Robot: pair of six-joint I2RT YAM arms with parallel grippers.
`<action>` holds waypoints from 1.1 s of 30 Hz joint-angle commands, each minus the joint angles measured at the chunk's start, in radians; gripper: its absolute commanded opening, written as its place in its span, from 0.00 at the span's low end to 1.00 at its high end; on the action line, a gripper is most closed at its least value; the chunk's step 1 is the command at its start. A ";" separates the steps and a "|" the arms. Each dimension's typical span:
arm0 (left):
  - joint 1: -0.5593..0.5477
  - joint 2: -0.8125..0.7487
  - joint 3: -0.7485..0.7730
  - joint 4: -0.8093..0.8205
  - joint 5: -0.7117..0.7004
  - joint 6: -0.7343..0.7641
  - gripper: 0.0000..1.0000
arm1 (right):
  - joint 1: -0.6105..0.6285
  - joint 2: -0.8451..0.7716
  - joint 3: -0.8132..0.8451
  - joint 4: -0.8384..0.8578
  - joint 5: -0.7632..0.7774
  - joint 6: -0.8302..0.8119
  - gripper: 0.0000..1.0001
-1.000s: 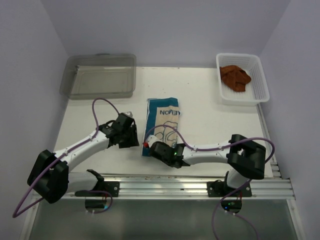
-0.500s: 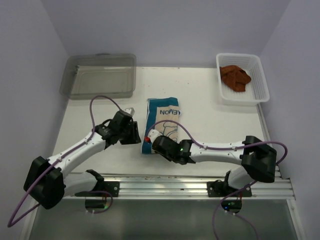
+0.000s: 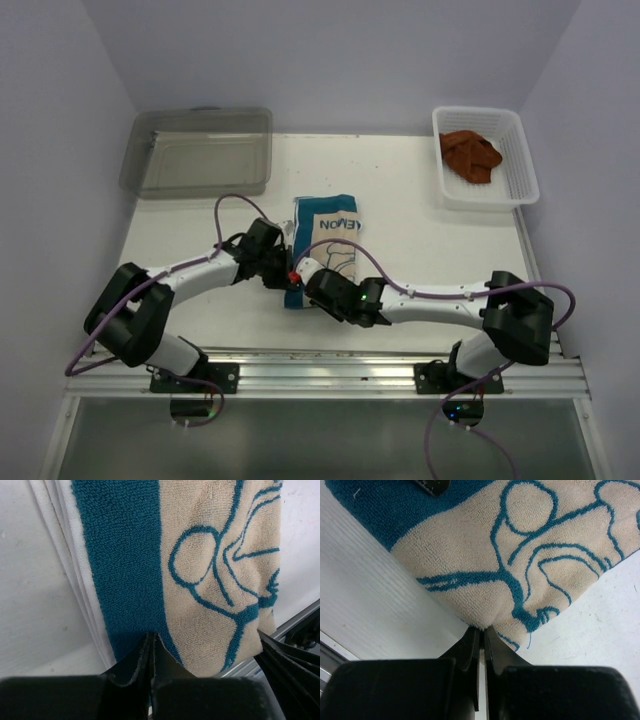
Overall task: Roll the towels
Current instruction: Roll the towel
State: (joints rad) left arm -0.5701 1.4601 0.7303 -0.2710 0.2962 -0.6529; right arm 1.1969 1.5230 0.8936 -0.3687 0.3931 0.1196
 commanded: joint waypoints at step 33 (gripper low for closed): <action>0.056 -0.026 0.109 -0.085 0.021 0.111 0.00 | -0.275 0.080 0.157 -0.016 -0.417 -0.023 0.00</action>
State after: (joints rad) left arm -0.5236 1.4395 0.8448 -0.3527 0.3069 -0.5625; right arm 0.9531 1.5890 1.0073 -0.3893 0.0498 0.0959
